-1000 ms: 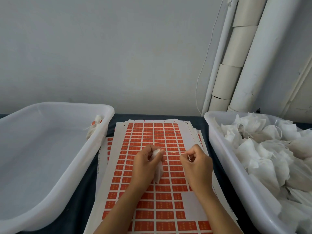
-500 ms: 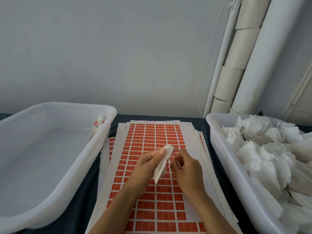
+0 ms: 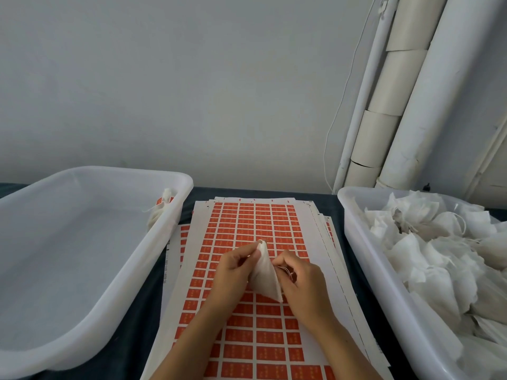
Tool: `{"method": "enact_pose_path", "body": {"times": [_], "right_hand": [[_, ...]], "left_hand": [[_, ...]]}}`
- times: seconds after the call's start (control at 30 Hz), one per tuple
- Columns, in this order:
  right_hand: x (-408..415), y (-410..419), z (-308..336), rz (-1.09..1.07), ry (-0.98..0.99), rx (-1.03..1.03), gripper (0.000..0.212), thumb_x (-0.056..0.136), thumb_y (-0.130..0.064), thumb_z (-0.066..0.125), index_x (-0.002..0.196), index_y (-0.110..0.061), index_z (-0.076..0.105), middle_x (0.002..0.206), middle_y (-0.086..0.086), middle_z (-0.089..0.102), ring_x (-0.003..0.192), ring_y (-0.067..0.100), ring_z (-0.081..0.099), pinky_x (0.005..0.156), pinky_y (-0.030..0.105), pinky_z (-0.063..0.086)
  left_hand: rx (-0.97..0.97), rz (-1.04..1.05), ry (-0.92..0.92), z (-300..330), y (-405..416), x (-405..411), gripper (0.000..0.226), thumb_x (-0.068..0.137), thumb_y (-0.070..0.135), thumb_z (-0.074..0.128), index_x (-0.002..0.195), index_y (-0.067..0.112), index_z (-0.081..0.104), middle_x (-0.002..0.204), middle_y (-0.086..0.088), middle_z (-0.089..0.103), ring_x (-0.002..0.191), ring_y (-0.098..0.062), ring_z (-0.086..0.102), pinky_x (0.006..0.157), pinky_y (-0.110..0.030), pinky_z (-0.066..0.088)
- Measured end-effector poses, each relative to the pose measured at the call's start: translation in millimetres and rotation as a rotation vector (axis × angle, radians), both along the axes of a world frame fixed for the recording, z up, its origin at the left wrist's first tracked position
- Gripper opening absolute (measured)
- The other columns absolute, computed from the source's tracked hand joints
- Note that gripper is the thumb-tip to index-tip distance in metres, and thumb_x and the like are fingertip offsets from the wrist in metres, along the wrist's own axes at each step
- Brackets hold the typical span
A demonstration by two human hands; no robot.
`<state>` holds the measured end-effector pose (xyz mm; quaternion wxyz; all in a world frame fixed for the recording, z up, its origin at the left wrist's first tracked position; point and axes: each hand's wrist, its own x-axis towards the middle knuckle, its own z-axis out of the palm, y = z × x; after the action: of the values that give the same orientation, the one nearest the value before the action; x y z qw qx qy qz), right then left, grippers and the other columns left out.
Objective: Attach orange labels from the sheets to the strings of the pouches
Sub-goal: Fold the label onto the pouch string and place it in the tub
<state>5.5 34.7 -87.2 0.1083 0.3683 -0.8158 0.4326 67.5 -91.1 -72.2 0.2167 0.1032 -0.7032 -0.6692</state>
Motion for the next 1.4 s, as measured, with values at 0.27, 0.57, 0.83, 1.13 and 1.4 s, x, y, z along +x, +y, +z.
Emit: {"method": "enact_pose_path", "body": {"times": [0.27,0.57,0.83,1.13,1.4], "right_hand": [[1.2,0.3,-0.3,-0.053,-0.02,-0.068,0.014,0.087,-0.021,0.063,0.082,-0.033,0.056,0.082,-0.02,0.06,0.077,0.002,0.061,0.071,0.01,0.051],[8.5,-1.9,4.6,-0.028,-0.062,-0.153,0.009,0.082,-0.025,0.067,0.082,-0.031,0.06,0.078,-0.024,0.061,0.081,-0.005,0.06,0.067,0.007,0.049],[5.6,2.1,9.4,-0.042,0.077,-0.273,0.006,0.076,-0.013,0.072,0.077,-0.014,0.067,0.083,-0.01,0.063,0.078,0.007,0.062,0.071,0.009,0.049],[9.6,-4.8,7.8,0.142,-0.413,-0.269,0.034,0.086,-0.055,0.045,0.116,-0.041,0.05,0.114,-0.035,0.054,0.109,-0.011,0.051,0.083,0.005,0.043],[10.1,-4.0,6.7,0.097,-0.235,-0.199,0.011,0.09,-0.018,0.059,0.089,-0.029,0.058,0.095,-0.015,0.06,0.094,-0.001,0.056,0.081,0.014,0.049]], "left_hand": [[-0.304,0.186,0.009,-3.8,1.0,-1.5,0.012,0.08,0.021,0.073,0.083,0.032,0.068,0.076,0.012,0.067,0.07,-0.002,0.062,0.057,-0.01,0.049],[-0.434,0.176,0.071,-8.1,5.5,-4.1,0.036,0.077,0.004,0.073,0.087,0.028,0.049,0.08,0.011,0.059,0.077,-0.002,0.06,0.063,-0.014,0.053],[-0.444,-0.028,0.156,-4.4,6.5,0.9,0.028,0.083,0.013,0.069,0.098,0.031,0.055,0.091,0.02,0.062,0.088,-0.004,0.061,0.072,-0.014,0.051],[-0.352,0.017,0.16,-1.1,5.4,1.2,0.028,0.079,0.008,0.073,0.098,0.025,0.061,0.083,0.014,0.066,0.077,-0.008,0.065,0.069,-0.023,0.057],[-0.378,0.175,0.053,-6.0,3.9,-2.0,0.033,0.078,0.008,0.074,0.091,0.033,0.056,0.078,0.011,0.066,0.073,-0.001,0.064,0.061,-0.013,0.053]]}}
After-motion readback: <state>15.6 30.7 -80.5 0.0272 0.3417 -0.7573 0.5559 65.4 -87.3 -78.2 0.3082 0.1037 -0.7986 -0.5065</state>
